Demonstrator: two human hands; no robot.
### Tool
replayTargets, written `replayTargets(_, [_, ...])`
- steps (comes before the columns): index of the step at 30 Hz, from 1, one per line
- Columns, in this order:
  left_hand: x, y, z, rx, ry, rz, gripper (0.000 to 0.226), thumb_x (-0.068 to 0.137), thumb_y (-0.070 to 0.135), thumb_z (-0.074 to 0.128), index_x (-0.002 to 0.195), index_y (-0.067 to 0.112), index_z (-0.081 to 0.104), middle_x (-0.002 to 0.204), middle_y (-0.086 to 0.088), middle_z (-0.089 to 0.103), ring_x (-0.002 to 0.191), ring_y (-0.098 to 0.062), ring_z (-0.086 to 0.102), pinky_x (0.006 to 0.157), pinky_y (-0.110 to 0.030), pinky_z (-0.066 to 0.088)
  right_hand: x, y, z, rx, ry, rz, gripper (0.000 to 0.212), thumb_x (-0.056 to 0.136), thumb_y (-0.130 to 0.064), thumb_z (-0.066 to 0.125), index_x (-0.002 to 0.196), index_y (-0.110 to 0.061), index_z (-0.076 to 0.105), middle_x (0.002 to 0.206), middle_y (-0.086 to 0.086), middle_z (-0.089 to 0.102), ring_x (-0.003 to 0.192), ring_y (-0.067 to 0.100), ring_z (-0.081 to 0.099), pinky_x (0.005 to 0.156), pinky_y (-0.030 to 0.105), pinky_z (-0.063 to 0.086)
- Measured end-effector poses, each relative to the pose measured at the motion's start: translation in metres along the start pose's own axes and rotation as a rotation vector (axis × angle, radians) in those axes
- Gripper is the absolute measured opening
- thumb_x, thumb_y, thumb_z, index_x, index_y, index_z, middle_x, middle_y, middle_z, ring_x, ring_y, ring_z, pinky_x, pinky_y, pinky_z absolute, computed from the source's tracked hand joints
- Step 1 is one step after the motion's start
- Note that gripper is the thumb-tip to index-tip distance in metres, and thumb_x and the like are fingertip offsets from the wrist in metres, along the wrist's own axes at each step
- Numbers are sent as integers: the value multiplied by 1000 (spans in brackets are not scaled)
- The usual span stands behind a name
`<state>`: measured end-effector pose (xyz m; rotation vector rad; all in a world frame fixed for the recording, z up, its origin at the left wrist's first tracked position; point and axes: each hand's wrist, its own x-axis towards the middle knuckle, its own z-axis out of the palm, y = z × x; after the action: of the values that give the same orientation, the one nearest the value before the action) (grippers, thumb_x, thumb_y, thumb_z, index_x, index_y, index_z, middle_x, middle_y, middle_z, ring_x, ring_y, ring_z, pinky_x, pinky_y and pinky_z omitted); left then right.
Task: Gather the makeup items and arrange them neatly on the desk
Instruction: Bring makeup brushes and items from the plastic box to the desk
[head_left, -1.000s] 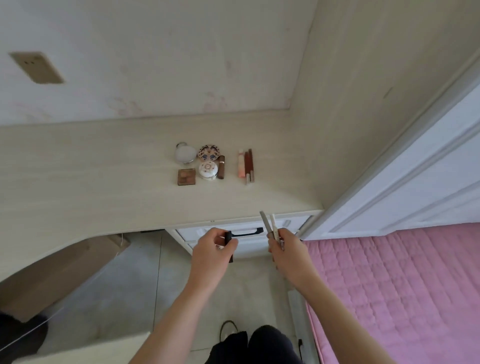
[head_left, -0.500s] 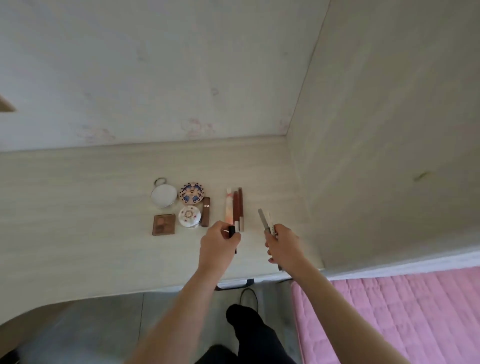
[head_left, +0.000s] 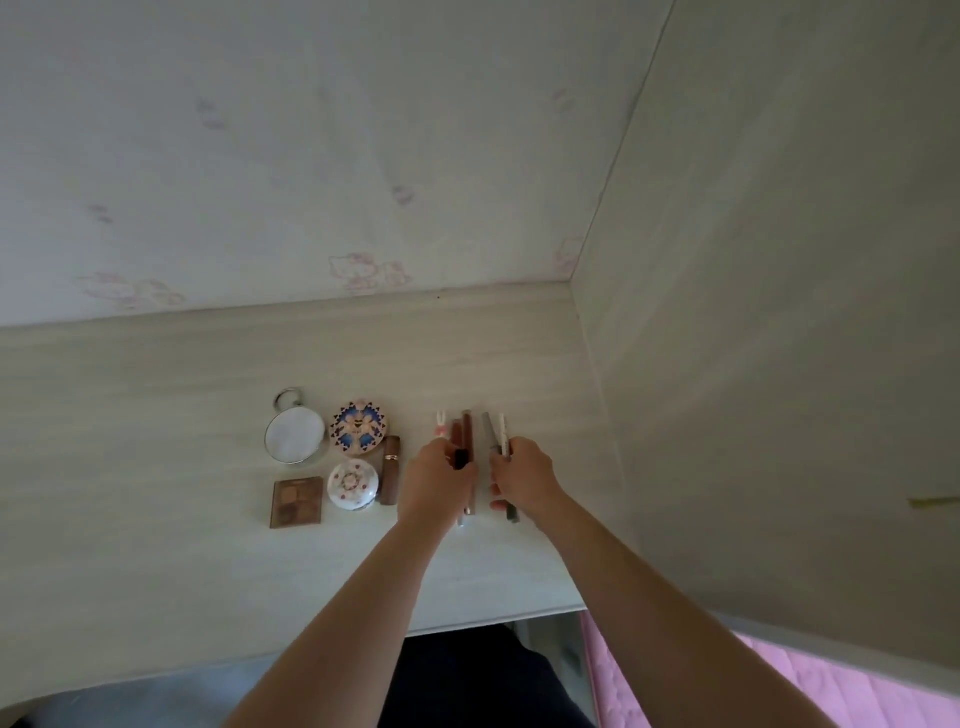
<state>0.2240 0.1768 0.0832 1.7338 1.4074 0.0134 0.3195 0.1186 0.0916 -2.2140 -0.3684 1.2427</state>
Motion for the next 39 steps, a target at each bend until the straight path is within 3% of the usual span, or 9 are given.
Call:
replayTargets(5, [13,1,-2,26,-40,10,13,85,16,60,98,12,62,81,-1,67,70,-15,63,57,-26,49,7,-3,4,-171,-11,-53,27,98,-27,46,105,-2,56,99,17,66,79,29,66,62,35,56])
replayTargets(9, [18,1,-3,53,-59,15,15,85,17,61,99,12,62,85,-3,68,74,-18,65,62,-30,53,11,-1,2,-182,-29,-76,30,97,-22,46,104,2,63,101,19,67,94,35,65,83,45,54])
replayTargets(15, [21,1,2,122,-76,25,23,84,20,58,107,15,59,91,-4,69,82,-23,66,74,-40,57,13,0,-8,-79,-71,18,29,96,-10,44,124,-5,53,116,20,59,95,35,65,74,43,59])
replayTargets(20, [21,3,6,188,-64,27,19,84,25,58,102,18,56,78,4,61,71,-16,62,59,-30,52,14,3,-15,-16,-83,42,29,95,-7,43,123,-7,54,114,18,61,94,32,66,74,41,60])
replayTargets(24, [20,4,7,222,-60,45,16,85,24,56,99,17,57,82,1,63,72,-16,61,61,-30,52,16,5,-17,6,-110,43,29,95,-7,43,122,-6,55,114,19,62,96,32,66,76,43,59])
replayTargets(27, [17,3,10,254,-40,80,11,86,24,56,96,19,54,84,-1,64,75,-20,62,67,-34,55,18,10,-24,-2,-108,20,27,96,-6,44,121,-6,55,108,19,63,85,28,65,74,39,59])
replayTargets(30, [13,6,16,281,-14,127,16,85,29,58,99,22,54,89,0,63,82,-23,63,71,-37,54,23,22,-36,-205,-40,-73,31,93,-9,47,124,-9,54,113,14,58,95,26,58,75,28,50])
replayTargets(33, [13,15,23,282,-5,177,16,84,32,60,98,25,55,91,3,60,88,-21,61,69,-32,51,23,36,-42,-317,-73,-103,36,88,-12,54,124,-12,50,104,6,55,94,20,53,72,21,39])
replayTargets(39, [28,32,35,363,-31,334,22,83,29,63,103,22,59,100,-4,62,98,-23,57,73,-33,47,19,58,-44,-435,-5,-255,38,79,-4,58,116,-9,49,115,11,46,99,24,52,83,25,43])
